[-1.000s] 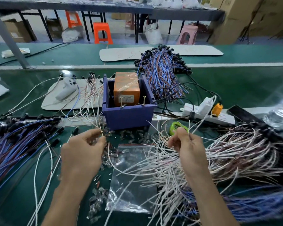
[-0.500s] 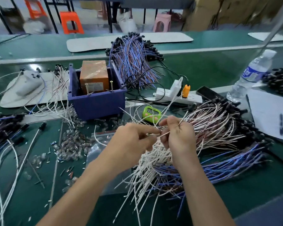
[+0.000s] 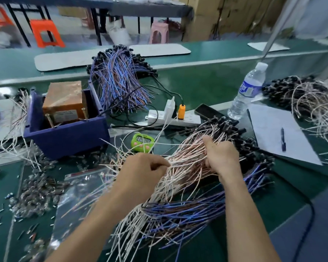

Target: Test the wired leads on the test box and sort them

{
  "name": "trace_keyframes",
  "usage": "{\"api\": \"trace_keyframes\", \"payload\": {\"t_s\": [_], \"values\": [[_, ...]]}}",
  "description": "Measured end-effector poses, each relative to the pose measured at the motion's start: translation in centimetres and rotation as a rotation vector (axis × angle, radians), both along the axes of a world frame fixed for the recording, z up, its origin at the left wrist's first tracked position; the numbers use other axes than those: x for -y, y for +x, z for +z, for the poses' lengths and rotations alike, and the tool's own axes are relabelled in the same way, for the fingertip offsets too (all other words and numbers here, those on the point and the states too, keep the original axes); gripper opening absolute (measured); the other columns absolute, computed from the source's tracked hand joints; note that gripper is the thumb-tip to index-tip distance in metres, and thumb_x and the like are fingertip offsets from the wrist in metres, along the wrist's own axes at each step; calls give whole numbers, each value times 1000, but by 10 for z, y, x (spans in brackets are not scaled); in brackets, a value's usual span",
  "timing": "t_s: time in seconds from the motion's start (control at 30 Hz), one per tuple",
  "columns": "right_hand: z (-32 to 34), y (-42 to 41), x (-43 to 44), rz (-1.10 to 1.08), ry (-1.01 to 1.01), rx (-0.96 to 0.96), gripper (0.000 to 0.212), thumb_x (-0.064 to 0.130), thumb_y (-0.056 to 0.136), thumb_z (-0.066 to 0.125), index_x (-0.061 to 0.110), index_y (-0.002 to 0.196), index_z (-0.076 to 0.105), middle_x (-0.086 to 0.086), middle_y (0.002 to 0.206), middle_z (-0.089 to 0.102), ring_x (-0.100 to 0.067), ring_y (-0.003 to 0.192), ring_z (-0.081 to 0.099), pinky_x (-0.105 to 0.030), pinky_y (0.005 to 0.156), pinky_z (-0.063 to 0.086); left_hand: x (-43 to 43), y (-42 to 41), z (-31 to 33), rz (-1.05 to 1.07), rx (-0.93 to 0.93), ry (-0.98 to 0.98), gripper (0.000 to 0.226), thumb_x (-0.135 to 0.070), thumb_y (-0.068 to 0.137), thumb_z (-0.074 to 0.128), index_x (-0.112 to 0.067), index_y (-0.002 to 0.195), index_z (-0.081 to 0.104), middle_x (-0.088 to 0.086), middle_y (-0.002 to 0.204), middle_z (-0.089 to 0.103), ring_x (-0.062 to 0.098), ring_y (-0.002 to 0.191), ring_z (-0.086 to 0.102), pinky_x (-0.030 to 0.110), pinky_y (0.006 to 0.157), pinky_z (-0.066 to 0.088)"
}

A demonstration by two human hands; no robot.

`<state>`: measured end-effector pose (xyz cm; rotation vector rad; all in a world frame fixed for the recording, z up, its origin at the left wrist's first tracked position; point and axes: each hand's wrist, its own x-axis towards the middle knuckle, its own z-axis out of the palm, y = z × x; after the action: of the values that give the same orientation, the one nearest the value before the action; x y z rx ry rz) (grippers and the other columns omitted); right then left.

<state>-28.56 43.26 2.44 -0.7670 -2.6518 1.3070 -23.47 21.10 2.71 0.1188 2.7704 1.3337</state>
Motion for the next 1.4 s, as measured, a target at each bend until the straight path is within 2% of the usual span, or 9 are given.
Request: {"api": "trace_keyframes", "payload": {"t_s": [0.1, 0.3, 0.43, 0.67, 0.77, 0.93, 1.13, 1.27, 1.4], "values": [[6, 2, 0, 6, 227, 76, 76, 74, 93, 44, 2, 81, 61, -11, 82, 66, -33, 83, 64, -39, 78, 51, 0, 5, -5, 11, -65, -82, 15, -22, 91, 76, -36, 92, 82, -37, 69, 66, -9, 58, 63, 10, 52, 48], [13, 30, 29, 40, 395, 54, 75, 79, 93, 36, 12, 64, 54, -7, 64, 56, -27, 60, 53, -35, 59, 41, 7, 10, -7, 52, -187, -115, 14, -32, 87, 80, -39, 98, 80, -29, 80, 73, -12, 74, 65, 23, 80, 59], [8, 44, 70, 274, 246, -25, 72, 70, 97, 41, 17, 49, 48, -2, 51, 55, -22, 51, 53, -33, 52, 38, 25, 11, -4, 142, -159, -26, 14, -32, 86, 81, -41, 96, 79, -39, 74, 67, -14, 81, 64, 22, 78, 57], [1, 55, 159, 614, 28, -147, 47, 41, 99, 57, 15, 59, 64, 1, 52, 63, -14, 44, 56, -29, 43, 41, 88, 25, -4, 367, -154, 69, 17, -35, 91, 71, -47, 81, 76, -23, 65, 71, -1, 62, 68, 30, 68, 58], [4, 59, 197, 737, -66, -118, 42, 35, 98, 58, 12, 64, 66, -3, 59, 67, -22, 54, 62, -40, 54, 49, 119, 39, -6, 472, -183, 107, 20, -35, 93, 69, -42, 75, 76, -24, 64, 71, -3, 62, 69, 27, 66, 56], [7, 71, 259, 898, -137, -98, 31, 29, 93, 64, 13, 67, 70, 4, 59, 70, -13, 54, 64, -37, 59, 54, 175, 70, -11, 700, -180, 62, 29, -25, 87, 73, -51, 74, 74, -34, 70, 69, -11, 67, 65, 6, 60, 44], [4, 83, 325, 1104, -119, -39, 15, 15, 88, 68, 26, 81, 76, 12, 72, 74, -6, 68, 68, -27, 66, 58, 234, 122, -14, 1017, -169, 41, 25, -67, 83, 68, -49, 66, 72, -19, 52, 66, -2, 47, 59, 25, 53, 39], [-1, 82, 368, 1260, 13, -40, 30, 4, 91, 61, 28, 97, 78, 11, 95, 76, -7, 86, 69, -20, 82, 55, 269, 151, -22, 1218, -54, -40, 20, -52, 79, 80, -47, 62, 70, -24, 60, 67, 0, 66, 66, 24, 61, 48], [-5, 76, 405, 1371, 225, -38, 42, 0, 86, 58, 35, 103, 73, 9, 80, 58, -8, 60, 51, -17, 57, 41, 282, 168, -29, 1176, 40, -105, 14, -42, 76, 84, -45, 70, 72, -28, 65, 67, 2, 74, 67, 23, 69, 49]]}}
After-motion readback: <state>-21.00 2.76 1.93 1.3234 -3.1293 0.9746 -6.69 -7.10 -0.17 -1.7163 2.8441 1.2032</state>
